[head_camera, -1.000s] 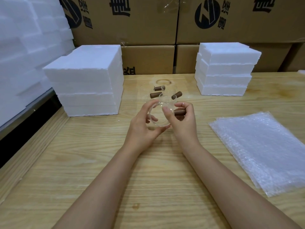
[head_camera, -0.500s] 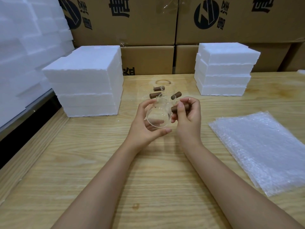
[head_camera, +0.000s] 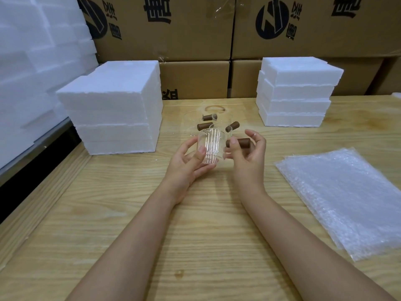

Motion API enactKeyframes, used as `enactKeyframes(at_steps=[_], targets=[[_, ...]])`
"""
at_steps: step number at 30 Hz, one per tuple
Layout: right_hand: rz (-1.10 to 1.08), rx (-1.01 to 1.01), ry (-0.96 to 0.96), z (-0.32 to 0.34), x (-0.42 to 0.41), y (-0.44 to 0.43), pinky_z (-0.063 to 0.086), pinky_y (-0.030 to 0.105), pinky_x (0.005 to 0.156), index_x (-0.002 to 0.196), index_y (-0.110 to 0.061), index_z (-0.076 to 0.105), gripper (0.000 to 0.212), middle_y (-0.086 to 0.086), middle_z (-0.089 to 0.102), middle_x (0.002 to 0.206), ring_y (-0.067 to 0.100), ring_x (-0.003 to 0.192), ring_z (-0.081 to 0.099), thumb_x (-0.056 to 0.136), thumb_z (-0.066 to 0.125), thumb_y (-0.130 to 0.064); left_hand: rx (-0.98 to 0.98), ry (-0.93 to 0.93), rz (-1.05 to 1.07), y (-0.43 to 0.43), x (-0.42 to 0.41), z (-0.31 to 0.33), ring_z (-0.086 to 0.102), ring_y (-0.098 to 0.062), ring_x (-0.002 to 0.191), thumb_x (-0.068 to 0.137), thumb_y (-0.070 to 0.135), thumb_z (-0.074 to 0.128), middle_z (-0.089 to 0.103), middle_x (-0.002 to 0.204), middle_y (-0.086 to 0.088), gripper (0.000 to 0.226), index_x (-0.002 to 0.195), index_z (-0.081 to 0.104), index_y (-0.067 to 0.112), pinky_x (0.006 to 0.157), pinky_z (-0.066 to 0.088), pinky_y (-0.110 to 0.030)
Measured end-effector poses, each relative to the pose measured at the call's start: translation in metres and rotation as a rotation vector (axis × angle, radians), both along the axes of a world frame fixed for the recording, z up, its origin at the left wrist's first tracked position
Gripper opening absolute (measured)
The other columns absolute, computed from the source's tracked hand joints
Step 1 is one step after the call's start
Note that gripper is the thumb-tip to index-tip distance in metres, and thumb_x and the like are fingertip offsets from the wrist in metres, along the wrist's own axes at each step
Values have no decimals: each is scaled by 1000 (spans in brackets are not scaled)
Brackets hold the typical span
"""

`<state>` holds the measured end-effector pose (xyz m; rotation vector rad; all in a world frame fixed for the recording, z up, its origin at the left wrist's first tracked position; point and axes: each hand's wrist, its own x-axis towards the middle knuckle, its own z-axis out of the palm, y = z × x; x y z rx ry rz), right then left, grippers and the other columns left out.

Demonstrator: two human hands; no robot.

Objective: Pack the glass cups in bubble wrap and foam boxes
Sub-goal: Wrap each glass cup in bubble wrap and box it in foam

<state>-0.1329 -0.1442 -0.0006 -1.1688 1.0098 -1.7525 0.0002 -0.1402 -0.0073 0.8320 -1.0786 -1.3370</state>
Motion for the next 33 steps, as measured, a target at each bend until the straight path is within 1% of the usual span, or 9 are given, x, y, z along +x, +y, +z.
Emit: enactKeyframes(at_steps=[3,6,10,12,14,19,22,27,33], targets=[[115,177,-48,-2,10,4,54,36,90,113,-24,43,59,6,63,106,8,91,67,67,77,-40,-51,-44,29,1,-2,-1,71,-19,95,77,24,64,73,107,-4,57,130,45,23,83,57,-28],[254,223,-253,-5,19,7,48,40,100,109,-24,41,67,6,65,117,16,108,65,56,79,-39,-85,-59,49,1,-4,-2,63,-14,115,74,25,67,64,124,-3,59,128,44,30,88,53,-23],[313,245,-403,-3,16,4,50,29,96,111,-19,40,59,0,71,108,16,110,64,67,77,-29,-67,-71,36,-3,-4,-4,56,-10,123,74,33,66,65,121,12,62,131,43,31,102,46,-26],[336,248,-457,2,14,3,52,25,91,116,-13,40,52,-1,74,97,15,103,67,76,72,-25,6,-27,15,-3,-2,-3,56,-14,124,73,42,62,66,122,9,67,135,46,24,106,43,-30],[335,256,-473,9,15,5,50,26,95,124,-3,42,66,0,74,98,14,102,67,71,69,-32,28,-37,-16,-2,-1,-1,60,-13,119,73,45,61,69,118,8,60,127,56,20,100,48,-26],[343,283,-493,9,15,4,40,33,108,130,9,43,54,11,66,111,20,111,62,94,51,-31,7,-34,13,2,-3,-1,64,-14,112,76,26,67,72,111,-1,52,125,57,9,99,51,-33],[374,256,-534,10,15,5,43,34,106,125,6,45,56,11,67,115,21,112,63,85,56,-32,9,13,-2,3,-2,1,66,-16,108,78,15,72,72,109,-5,50,124,57,5,99,51,-34],[423,230,-522,6,12,4,42,35,106,112,-5,47,52,14,65,121,21,116,61,72,64,-33,8,50,33,2,-4,1,67,-19,107,71,28,69,74,106,-5,49,114,60,7,91,54,-27],[317,263,-444,-1,17,4,50,33,97,108,-6,52,54,11,70,104,25,107,64,65,71,-33,-53,3,185,-1,-3,-3,69,-13,101,64,21,78,74,107,-3,49,110,61,15,83,55,-21]])
